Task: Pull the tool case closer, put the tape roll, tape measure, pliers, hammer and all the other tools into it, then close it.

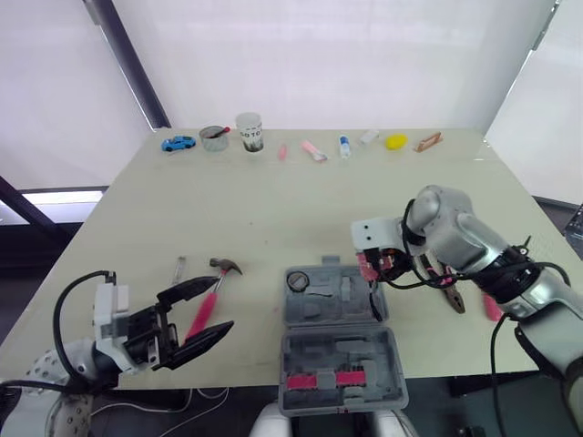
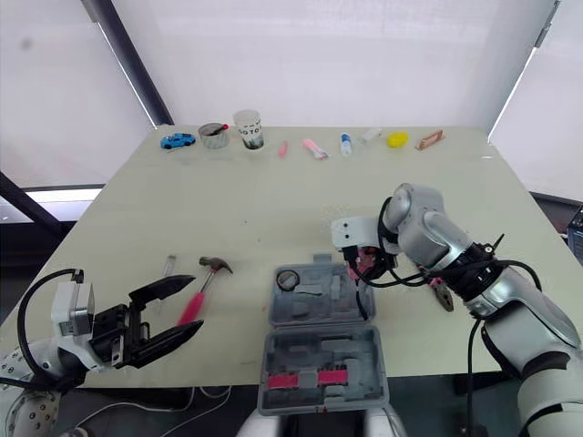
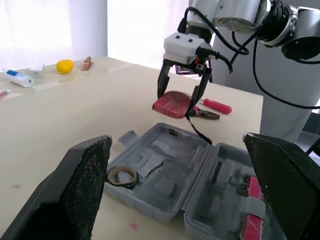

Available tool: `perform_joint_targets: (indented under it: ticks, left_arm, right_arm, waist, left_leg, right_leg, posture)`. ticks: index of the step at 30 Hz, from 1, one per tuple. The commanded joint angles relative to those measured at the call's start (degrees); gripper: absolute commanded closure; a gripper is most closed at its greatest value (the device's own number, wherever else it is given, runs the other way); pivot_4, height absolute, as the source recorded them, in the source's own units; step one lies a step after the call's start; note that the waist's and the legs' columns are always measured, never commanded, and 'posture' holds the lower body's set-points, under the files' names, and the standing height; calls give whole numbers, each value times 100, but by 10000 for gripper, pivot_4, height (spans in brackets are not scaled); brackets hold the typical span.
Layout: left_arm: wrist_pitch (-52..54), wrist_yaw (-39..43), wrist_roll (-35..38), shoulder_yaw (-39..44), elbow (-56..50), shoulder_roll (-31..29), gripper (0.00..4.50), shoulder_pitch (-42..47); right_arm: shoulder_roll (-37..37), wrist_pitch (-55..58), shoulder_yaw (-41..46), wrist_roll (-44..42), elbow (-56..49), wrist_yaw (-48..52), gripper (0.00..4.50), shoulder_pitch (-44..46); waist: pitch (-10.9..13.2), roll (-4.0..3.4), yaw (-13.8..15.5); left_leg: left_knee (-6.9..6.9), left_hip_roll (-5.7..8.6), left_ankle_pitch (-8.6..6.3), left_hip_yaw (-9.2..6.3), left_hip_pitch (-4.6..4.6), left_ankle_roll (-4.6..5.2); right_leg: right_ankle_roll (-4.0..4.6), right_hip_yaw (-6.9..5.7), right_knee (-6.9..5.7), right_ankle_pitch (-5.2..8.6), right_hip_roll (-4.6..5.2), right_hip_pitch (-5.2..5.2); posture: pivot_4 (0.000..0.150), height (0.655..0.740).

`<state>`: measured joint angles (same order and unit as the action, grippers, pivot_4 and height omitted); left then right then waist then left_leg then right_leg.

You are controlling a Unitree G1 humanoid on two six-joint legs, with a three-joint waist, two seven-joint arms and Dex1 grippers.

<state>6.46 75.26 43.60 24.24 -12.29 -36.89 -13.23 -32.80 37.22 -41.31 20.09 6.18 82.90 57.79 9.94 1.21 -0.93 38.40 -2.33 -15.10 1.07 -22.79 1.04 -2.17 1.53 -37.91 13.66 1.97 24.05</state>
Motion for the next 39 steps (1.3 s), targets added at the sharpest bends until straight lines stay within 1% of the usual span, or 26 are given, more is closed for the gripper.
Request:
perform_joint_targets:
  ticks: [1, 11, 17, 24, 26, 27, 28, 31, 34, 36, 39]
  left_arm:
    - [-120, 99, -33, 62, -4, -78, 0, 32]
    - [-54, 150, -48, 40, 25, -88, 0, 150]
    - [-78, 92, -129, -27, 36, -55, 0, 209]
    - [-60, 37, -160, -73, -20, -41, 0, 213]
    - [-64, 25, -171, -83, -29, -47, 0, 213]
    - [-68, 25, -180, -88, -24, -53, 0, 216]
    - [-69, 22, -181, -93, -20, -58, 0, 220]
    - [-58, -16, -184, -124, -43, -68, 0, 240]
    - [-19, -93, -180, -175, -121, -71, 0, 273]
    - [1, -133, -167, -189, -169, -72, 0, 278]
    - [28, -176, -156, -192, -228, -67, 0, 268]
  right_arm:
    - [30, -35, -47, 113, 28, -47, 16681, 38]
    - [458, -113, -335, 315, 578, -219, 16681, 24]
    - [648, -204, -361, 418, 939, -314, 16681, 38]
    - [825, -237, -329, 426, 1083, -328, 16681, 39]
    - [841, -284, -302, 399, 1079, -311, 6358, 36]
    - [843, -315, -285, 385, 1067, -306, 2860, 36]
    - [852, -323, -260, 382, 1062, -331, 984, 36]
    - [839, -317, -172, 355, 983, -381, 984, 5]
    - [709, -175, 36, 264, 642, -400, 984, -99]
    - [518, 44, 270, 86, 259, -289, 984, -251]
    - [318, -88, 764, -338, -160, -370, 984, -593]
  waist:
    - [0, 0, 1]
    - [0, 0, -4]
    - [0, 0, -7]
    - [0, 0, -10]
    - [0, 0, -14]
    - [0, 0, -15]
    - [0, 0, -15]
    - [0, 0, -10]
    - [0, 0, -7]
    - [0, 0, 8]
    - [0, 0, 22]
  left_leg:
    - [0, 0, 0, 0, -1, 0]
    - [0, 1, 0, -1, -2, 0]
    - [0, 1, 0, -2, -1, 0]
    - [0, 1, 0, -1, -2, 0]
    - [0, 1, 0, -2, -1, 0]
    - [0, 1, 0, -2, -1, 0]
    - [0, 1, 0, -2, -1, 0]
    - [0, 1, 0, -2, -1, 0]
    - [0, 1, 0, -3, -2, 0]
    - [-1, 1, 0, -4, -2, 0]
    - [0, 2, 0, -8, -6, 0]
  right_leg:
    - [0, 0, 1, 0, 0, 0]
    - [0, -2, -1, -1, 2, 1]
    - [0, -3, -2, -1, 2, 1]
    - [0, -3, -2, -1, 2, 1]
    - [0, -3, -2, -1, 2, 1]
    - [0, -3, -3, -1, 2, 1]
    - [0, -3, -3, -1, 2, 1]
    - [0, -3, -2, -1, 2, 1]
    - [0, -4, -2, -1, 2, 1]
    - [0, -4, -1, -1, 2, 1]
    - [-1, -6, 1, -1, 4, 0]
  posture:
    - [1500, 7400]
    - [1500, 7400]
    - [1500, 7400]
    - [1500, 7400]
    - [1500, 7400]
    - [1500, 7400]
    - [1500, 7400]
    - [1500, 7400]
    - [1500, 7400]
    - [1500, 7400]
    - [1500, 7400]
